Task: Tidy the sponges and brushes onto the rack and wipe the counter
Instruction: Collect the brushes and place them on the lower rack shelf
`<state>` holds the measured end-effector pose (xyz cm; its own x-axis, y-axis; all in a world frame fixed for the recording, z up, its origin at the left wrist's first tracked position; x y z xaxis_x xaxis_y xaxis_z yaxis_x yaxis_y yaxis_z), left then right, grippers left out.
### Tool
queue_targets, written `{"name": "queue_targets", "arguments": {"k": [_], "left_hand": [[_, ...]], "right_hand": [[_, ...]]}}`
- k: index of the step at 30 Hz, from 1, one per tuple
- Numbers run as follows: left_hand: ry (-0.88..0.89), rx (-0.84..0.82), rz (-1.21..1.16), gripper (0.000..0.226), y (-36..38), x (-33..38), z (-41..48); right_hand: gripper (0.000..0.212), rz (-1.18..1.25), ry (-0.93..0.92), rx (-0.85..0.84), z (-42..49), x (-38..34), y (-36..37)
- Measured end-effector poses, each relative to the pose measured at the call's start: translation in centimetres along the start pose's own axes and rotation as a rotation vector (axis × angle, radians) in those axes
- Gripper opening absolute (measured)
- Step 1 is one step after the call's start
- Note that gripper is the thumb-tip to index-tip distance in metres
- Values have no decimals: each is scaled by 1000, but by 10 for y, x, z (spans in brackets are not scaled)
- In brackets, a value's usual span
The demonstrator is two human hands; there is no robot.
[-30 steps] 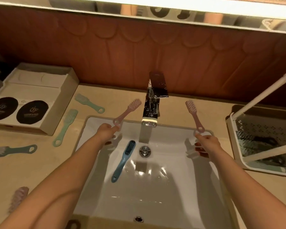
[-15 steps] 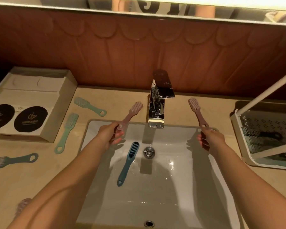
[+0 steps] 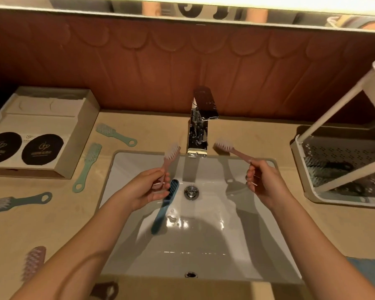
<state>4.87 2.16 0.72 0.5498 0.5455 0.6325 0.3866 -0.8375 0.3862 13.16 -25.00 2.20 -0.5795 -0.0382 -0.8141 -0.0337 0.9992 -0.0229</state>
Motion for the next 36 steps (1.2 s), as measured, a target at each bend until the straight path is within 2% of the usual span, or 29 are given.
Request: {"name": "queue_targets", "arguments": {"k": [10, 16, 21, 23, 27, 30, 33, 36], "left_hand": [[-89, 20, -81, 15, 35, -57, -38], [-169, 47, -122, 25, 82, -85, -38], [-92, 16, -41, 17, 121, -107, -40], [-43, 18, 6, 14, 131, -114, -40], [32, 49, 41, 13, 160, -126, -42], [85, 76, 96, 13, 177, -132, -42], [141, 84, 153, 16, 193, -139, -42], [168, 91, 168, 16, 213, -149, -42]], "right_hand": [[34, -104, -44, -94, -51, 38, -36], [36, -138, -25, -231, -67, 53, -74], [37, -169, 14, -266, -75, 56, -116], [37, -274, 3, -238, -78, 54, -129], [28, -652, -113, -99, -82, 50, -159], [12, -758, -206, 30, -79, 48, -173], [37, -922, -351, 88, -81, 42, -178], [43, -1060, -529, -1, -88, 33, -177]]}}
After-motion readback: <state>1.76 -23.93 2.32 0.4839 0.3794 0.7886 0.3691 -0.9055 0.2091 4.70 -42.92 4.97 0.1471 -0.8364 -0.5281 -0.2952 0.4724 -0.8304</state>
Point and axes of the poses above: each hand's wrist, its own z-axis towards the middle knuckle, its own y-axis out of the palm, x = y × z, the point moved 1 cm from there along z, towards the middle knuckle, and after that the axes turned 12 degrees about -z, right-handed, at the moved point
